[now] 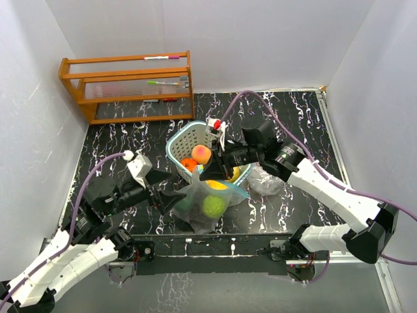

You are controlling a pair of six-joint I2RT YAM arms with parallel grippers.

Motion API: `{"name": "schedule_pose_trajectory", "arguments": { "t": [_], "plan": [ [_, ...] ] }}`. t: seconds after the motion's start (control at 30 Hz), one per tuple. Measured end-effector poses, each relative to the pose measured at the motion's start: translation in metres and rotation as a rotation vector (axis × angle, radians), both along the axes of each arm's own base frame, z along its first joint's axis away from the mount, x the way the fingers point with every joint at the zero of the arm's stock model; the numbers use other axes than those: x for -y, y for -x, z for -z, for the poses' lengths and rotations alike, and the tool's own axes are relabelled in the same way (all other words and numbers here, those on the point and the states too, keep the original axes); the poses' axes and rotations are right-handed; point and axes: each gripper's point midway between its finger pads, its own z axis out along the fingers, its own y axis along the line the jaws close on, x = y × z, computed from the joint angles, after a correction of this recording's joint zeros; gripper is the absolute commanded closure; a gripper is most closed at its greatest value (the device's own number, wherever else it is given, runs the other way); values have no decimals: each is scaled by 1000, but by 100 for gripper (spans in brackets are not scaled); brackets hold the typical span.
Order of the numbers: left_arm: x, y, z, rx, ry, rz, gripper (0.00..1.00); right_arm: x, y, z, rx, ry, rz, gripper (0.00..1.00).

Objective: Place the food in the zip-top bag and seal the zipper
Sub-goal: Move the zipper food storage bag to the center of the board.

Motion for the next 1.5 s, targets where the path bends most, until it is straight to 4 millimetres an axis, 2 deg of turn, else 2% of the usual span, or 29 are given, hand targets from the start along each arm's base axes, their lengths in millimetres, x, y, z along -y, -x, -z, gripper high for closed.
{"name": "schedule_pose_trajectory", "arguments": {
  "t": [0.07, 0.2, 0.4, 0.5, 0.7, 0.9, 1.23, 1.37, 1.5],
  "plan": [
    [10, 2, 6, -24, -31, 55, 8, 3, 1, -6, 23, -3, -4, 92],
    [17, 4, 14, -38, -57, 98, 5, 6, 8, -10, 38, -4, -34, 92],
    [22, 0, 18, -40, -80, 112, 4, 12, 26, -9, 30, -15, -127, 92],
    [26, -3, 23, -60, -97, 117, 4, 21, 40, -9, 39, -31, -161, 92],
    [30, 1, 30, -73, -86, 148, 6, 39, 64, 3, 30, -46, -201, 92],
    [44, 11, 38, -99, -16, 232, 14, 44, 73, 25, -28, -27, -212, 92],
    [62, 31, 48, -165, 76, 384, 23, 43, 67, 26, -18, -21, -178, 92],
    [65, 29, 45, -164, 94, 388, 34, 43, 67, 27, -18, -20, -179, 92],
    [70, 24, 43, -161, 111, 388, 51, 43, 67, 26, -18, -21, -179, 92]
  ]
}}
